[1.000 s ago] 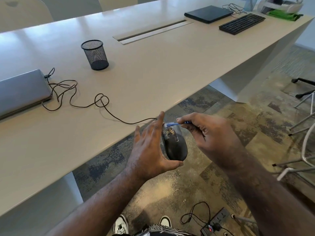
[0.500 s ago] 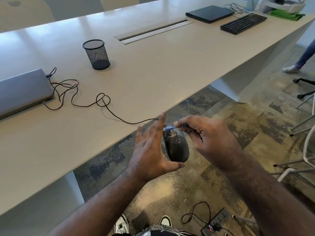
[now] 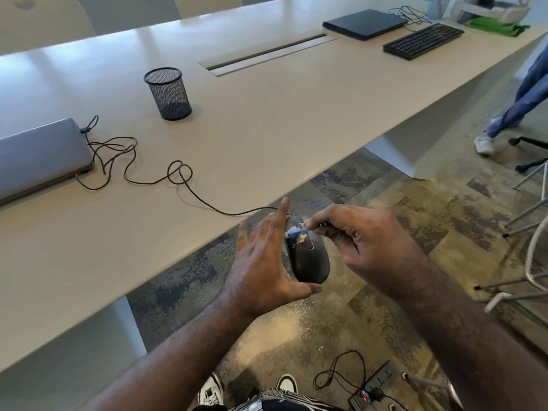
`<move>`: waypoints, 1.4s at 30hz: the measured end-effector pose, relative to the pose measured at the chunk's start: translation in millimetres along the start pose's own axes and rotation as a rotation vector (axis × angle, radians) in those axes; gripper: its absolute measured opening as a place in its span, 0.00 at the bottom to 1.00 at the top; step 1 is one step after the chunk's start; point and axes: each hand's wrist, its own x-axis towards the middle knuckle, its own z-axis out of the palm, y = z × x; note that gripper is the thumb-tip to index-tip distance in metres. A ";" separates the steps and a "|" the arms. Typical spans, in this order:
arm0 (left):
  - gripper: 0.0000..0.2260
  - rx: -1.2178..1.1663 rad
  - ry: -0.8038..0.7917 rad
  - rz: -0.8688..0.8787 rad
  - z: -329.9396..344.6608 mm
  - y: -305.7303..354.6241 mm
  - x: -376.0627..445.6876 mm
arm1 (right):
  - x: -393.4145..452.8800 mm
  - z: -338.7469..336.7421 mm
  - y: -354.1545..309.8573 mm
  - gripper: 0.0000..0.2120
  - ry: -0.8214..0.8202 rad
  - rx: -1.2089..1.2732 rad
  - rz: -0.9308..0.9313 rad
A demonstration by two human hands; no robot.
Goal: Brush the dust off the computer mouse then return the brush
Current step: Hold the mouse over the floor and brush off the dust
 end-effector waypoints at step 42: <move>0.62 0.025 0.025 -0.005 1.3 -5.1 0.7 | -8.1 -17.8 7.2 0.08 0.081 0.009 0.070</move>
